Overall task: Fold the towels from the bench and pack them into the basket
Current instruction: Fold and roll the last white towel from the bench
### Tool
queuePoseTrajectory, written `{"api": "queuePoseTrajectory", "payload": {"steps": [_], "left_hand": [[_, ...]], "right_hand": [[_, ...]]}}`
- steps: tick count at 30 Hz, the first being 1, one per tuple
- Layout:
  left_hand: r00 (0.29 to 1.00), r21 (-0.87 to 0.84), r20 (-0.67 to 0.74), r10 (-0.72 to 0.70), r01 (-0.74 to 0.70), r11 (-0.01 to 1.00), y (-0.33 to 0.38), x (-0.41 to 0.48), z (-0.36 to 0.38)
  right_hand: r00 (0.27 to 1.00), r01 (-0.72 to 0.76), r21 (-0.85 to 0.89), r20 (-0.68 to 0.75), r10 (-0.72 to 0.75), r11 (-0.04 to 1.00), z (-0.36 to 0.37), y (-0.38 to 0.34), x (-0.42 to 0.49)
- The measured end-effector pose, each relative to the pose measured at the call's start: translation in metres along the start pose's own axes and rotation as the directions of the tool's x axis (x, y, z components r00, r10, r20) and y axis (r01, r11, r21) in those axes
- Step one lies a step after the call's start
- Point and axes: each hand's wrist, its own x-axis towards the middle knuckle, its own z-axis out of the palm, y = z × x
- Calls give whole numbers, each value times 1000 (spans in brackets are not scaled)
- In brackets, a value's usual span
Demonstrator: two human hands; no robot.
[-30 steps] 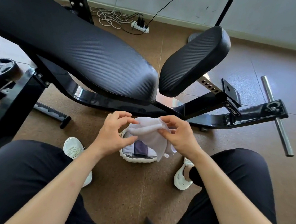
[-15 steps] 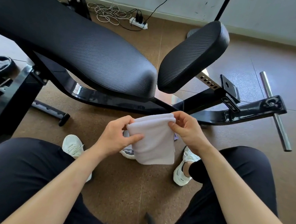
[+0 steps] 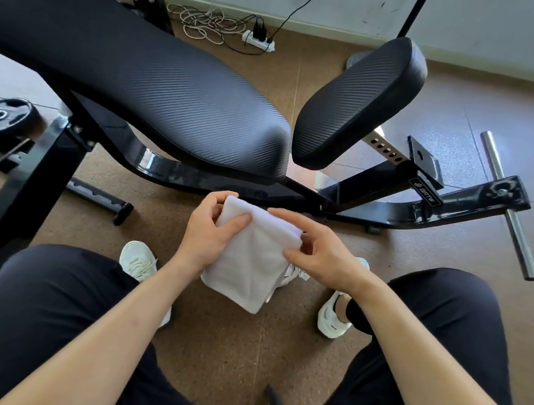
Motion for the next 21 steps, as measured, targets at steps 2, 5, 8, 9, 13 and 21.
{"api": "queuePoseTrajectory", "payload": {"steps": [2,5,8,9,13,21], "left_hand": [[1000,34,8,15,-15,999,-2,0,0],[999,70,12,37,-38,997,-2,0,1],[998,68,45,32,-35,997,0,1,1],[997,69,68,30,-35,997,0,2,1],[988,106,144,52,-68,992,1,4,1],[967,215,222,128,-176,961,-2,-3,9]], "right_hand": [[1000,-5,-146,24,9,989,2,-2,1],[998,-48,-181,40,56,982,1,0,1],[996,-93,-179,-22,90,979,1,4,4],[994,-106,-179,-46,100,978,0,7,5],[986,-127,-106,-119,114,986,-1,12,8],[970,-178,3,-167,176,984,0,13,7]]}}
